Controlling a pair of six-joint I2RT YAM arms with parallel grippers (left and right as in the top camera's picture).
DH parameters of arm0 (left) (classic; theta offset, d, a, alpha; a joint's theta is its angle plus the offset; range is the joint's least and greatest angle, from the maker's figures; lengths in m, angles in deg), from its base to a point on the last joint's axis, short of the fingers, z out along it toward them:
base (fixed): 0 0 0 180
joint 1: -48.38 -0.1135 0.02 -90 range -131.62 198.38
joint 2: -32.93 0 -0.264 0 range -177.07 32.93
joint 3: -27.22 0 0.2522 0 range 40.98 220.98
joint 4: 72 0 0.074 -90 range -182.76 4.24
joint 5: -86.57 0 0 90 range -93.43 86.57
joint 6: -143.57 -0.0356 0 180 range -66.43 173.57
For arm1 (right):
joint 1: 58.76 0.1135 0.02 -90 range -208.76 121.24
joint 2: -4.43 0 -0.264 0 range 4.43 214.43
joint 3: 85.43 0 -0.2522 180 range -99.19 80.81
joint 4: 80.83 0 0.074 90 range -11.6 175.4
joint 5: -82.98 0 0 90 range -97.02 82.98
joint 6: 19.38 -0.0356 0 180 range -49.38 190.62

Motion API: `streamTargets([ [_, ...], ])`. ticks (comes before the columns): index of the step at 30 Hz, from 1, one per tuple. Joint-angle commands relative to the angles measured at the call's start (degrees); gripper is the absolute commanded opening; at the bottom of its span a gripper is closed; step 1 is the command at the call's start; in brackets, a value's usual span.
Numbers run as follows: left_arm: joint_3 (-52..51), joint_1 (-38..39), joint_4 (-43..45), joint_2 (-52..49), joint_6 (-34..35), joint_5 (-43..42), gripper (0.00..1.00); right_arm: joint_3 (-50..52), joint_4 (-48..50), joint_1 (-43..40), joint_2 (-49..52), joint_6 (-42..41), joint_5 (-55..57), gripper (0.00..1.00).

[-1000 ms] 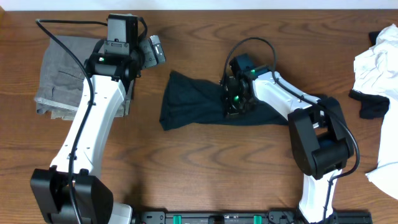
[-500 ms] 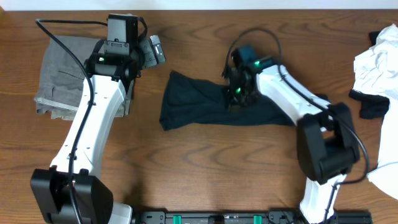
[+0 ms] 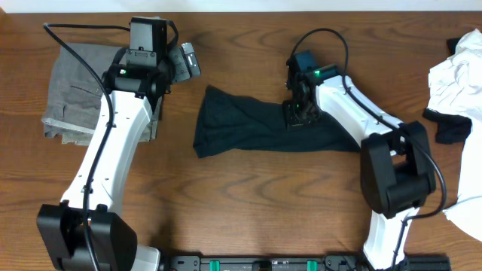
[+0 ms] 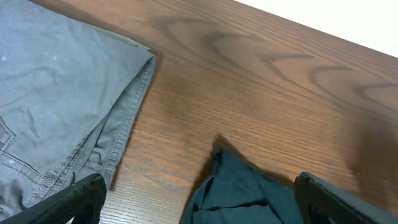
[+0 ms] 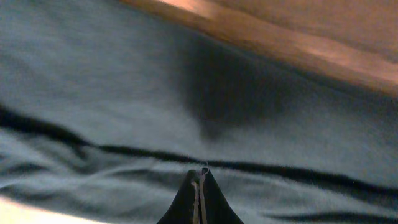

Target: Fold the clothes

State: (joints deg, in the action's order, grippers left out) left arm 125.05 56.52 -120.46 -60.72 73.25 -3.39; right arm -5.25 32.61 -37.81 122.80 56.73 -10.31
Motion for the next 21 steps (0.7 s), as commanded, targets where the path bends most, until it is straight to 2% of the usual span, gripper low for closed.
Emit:
streamTargets([
  [1,0.2,-0.1,-0.2,-0.4,0.1,0.7,0.98,0.5,-0.1,-0.4,1.8,0.2,2.1,0.01],
  [21,0.2,-0.1,-0.2,-0.4,0.1,0.7,0.98,0.1,-8.7,-0.3,1.6,1.5,3.3,0.01],
])
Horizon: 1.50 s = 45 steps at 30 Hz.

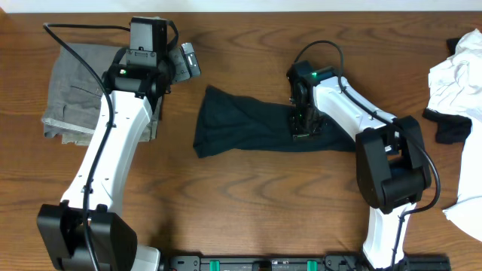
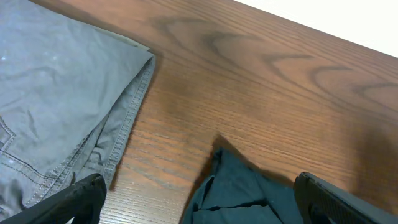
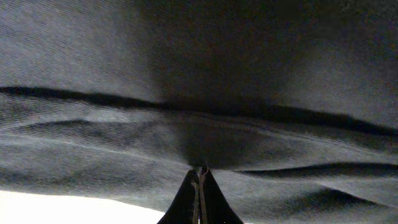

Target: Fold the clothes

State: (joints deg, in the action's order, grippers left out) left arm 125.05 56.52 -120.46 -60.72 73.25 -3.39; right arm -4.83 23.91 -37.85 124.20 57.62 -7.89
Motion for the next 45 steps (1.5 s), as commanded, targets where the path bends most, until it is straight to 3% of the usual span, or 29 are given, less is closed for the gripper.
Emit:
streamTargets([
  [1,0.2,-0.1,-0.2,-0.4,0.1,0.7,0.98,-1.0,0.0,-0.3,-0.1,0.6,0.6,0.01],
  [9,0.2,-0.1,-0.2,-0.4,0.1,0.7,0.98,-9.4,-4.9,-4.0,-2.2,0.6,3.0,0.01],
  [23,0.2,-0.1,-0.2,-0.4,0.1,0.7,0.98,2.5,7.6,-8.5,-2.1,2.0,3.2,0.01],
  [37,0.2,-0.1,-0.2,-0.4,0.1,0.7,0.98,3.6,-2.5,-8.5,-2.1,0.7,3.2,0.01],
  [45,0.2,-0.1,-0.2,-0.4,0.1,0.7,0.98,3.7,-1.0,-8.5,-2.5,0.0,2.4,0.01],
])
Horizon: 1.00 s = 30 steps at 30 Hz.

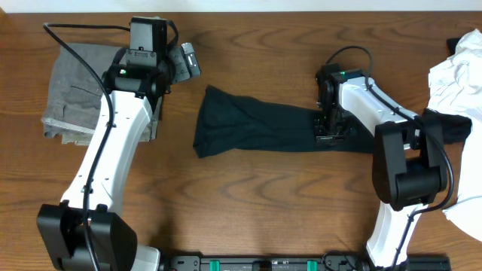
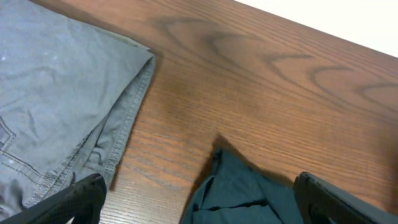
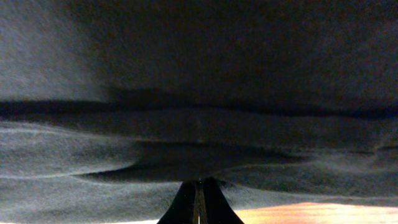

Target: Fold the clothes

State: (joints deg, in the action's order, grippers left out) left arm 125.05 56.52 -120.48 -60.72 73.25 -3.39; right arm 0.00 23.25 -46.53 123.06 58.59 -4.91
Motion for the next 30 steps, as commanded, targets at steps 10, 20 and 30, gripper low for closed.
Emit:
streamTargets([
  [10,0.2,-0.1,-0.2,-0.4,0.1,0.7,0.98,-8.7,-0.2,1.0,-2.9,20.9,-20.5,0.17],
  [20,0.2,-0.1,-0.2,-0.4,0.1,0.7,0.98,-8.5,8.0,3.8,-2.7,34.4,-21.0,0.01],
  [30,0.2,-0.1,-0.2,-0.4,0.1,0.7,0.98,-8.3,7.6,7.0,-0.2,47.0,-23.0,0.07],
])
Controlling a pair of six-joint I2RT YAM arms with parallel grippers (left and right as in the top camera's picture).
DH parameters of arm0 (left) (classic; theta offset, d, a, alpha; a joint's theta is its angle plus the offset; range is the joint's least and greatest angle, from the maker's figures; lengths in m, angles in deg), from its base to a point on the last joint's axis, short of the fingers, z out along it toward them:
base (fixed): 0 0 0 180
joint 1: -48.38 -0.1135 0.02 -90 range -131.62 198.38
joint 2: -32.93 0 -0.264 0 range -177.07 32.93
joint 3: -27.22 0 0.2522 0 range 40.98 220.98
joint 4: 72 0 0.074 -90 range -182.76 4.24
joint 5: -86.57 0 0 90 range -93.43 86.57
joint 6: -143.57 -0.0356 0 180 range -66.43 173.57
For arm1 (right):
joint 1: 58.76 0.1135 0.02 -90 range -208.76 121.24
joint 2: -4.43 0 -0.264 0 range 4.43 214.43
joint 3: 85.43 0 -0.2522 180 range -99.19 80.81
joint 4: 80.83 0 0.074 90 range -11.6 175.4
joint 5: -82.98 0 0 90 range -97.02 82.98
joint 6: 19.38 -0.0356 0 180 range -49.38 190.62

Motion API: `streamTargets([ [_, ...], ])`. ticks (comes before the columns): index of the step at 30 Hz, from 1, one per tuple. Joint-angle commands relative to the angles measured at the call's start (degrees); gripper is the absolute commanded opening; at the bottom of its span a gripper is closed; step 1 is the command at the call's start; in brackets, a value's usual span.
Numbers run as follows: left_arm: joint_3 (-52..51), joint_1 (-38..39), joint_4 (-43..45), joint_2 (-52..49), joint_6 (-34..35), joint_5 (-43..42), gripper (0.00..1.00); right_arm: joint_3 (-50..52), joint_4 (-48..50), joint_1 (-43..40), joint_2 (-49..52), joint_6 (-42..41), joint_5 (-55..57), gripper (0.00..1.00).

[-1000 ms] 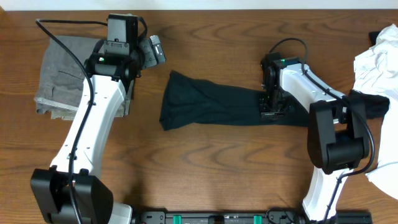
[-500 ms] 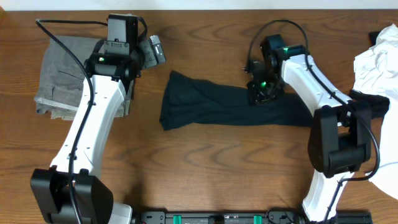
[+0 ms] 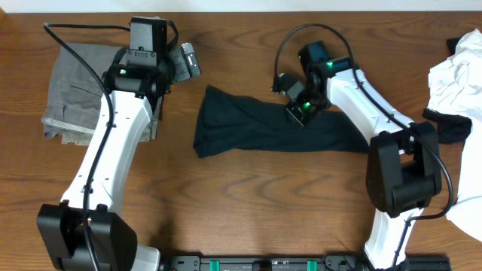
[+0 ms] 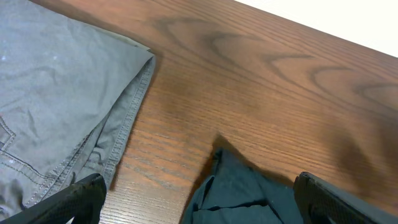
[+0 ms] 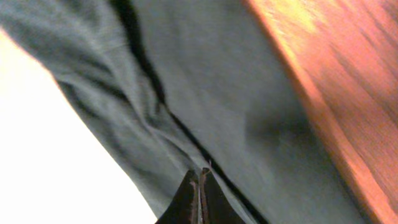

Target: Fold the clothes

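Note:
A dark teal garment (image 3: 256,128) lies stretched out flat across the middle of the table; its left corner (image 4: 242,186) shows in the left wrist view. My right gripper (image 3: 298,111) is shut, its tips (image 5: 199,177) pressed together against the cloth near the garment's upper edge, with no fold seen between them. My left gripper (image 3: 188,60) hangs open above the table, up and left of the garment's left end. Its fingers (image 4: 84,193) stand wide apart with nothing between them. Folded grey trousers (image 3: 71,94) lie at the far left.
A heap of white clothes (image 3: 456,71) sits at the right edge with a small black item (image 3: 449,128) beside it. More white cloth (image 3: 467,207) shows at the lower right. The grey trousers' hem (image 4: 124,124) lies close to the left gripper.
My right gripper was on the garment's right part, near its lower edge; now it is further left and up, near the upper edge, turned at an angle. The left arm has not moved.
My shut right gripper rested on the garment's middle, then slightly lower, then well to the right with the cloth's right end reaching further out. Now it is back near the upper middle. The left gripper stayed open and still throughout.

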State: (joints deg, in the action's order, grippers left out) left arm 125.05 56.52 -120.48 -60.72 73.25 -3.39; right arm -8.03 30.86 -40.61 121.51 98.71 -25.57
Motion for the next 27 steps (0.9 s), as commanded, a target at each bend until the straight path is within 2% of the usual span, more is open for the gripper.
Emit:
streamTargets([
  [1,0.2,-0.1,-0.2,-0.4,0.1,0.7,0.98,-0.3,0.1,1.2,1.8,8.3,-3.2,0.11],
  [7,0.2,-0.1,-0.2,-0.4,0.1,0.7,0.98,-0.3,0.0,1.5,2.2,11.7,-11.2,0.45],
  [12,0.2,-0.1,-0.2,-0.4,0.1,0.7,0.98,-0.3,0.3,1.5,3.1,11.7,-12.0,0.55],
  [21,0.2,-0.1,-0.2,-0.4,0.1,0.7,0.98,-0.3,1.0,2.3,8.5,11.6,-13.9,0.56],
  [27,0.2,-0.1,-0.2,-0.4,0.1,0.7,0.98,-1.0,-0.2,2.4,8.3,10.8,-14.5,0.47],
])
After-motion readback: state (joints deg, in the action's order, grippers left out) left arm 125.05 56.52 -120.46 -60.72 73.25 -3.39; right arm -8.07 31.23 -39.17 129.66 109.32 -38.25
